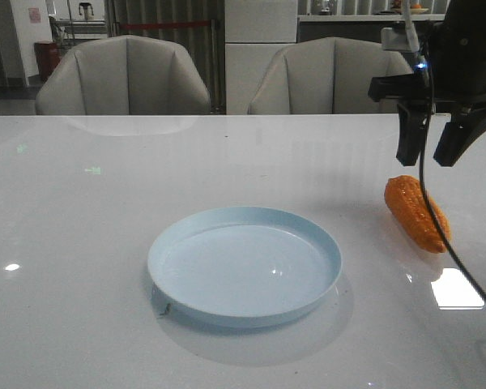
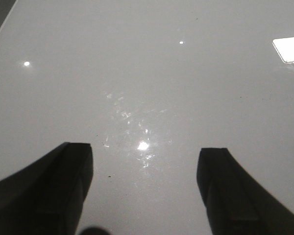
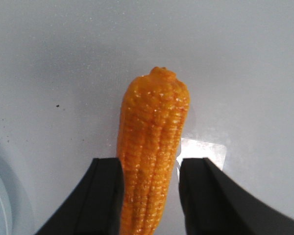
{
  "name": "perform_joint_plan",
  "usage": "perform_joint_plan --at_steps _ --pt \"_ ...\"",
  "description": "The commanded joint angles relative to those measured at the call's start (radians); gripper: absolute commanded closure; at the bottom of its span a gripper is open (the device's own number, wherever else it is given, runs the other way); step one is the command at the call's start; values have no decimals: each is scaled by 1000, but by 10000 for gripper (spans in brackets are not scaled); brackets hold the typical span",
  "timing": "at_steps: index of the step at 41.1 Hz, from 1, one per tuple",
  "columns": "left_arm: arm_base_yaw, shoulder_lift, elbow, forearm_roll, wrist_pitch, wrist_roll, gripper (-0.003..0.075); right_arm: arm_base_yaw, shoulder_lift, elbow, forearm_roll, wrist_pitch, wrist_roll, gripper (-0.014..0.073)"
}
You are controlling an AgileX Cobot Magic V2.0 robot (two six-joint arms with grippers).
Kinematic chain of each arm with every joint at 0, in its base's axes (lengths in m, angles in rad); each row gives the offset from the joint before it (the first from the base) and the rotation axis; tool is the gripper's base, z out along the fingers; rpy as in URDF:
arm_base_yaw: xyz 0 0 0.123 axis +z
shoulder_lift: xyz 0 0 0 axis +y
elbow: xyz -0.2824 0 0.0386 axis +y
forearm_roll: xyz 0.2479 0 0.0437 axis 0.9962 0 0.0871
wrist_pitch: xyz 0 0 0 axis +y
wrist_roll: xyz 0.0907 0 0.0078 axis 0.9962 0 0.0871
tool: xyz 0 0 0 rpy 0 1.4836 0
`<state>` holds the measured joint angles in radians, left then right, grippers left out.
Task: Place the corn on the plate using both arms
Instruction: 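Lower the right gripper around the corn and close it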
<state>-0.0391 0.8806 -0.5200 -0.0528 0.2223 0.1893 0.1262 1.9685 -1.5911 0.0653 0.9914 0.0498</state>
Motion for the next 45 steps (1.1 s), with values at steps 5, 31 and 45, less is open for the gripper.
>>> perform_joint_plan --at_steps 5,31,45 --pt "3 -12 -28 -5 -86 -9 213 13 -47 -36 8 -88 -11 198" --pt "3 -12 -28 -5 -86 -9 213 13 28 -36 9 -44 -8 129" --pt "3 -12 -28 -5 -86 -9 213 10 37 -36 8 -65 -8 129"
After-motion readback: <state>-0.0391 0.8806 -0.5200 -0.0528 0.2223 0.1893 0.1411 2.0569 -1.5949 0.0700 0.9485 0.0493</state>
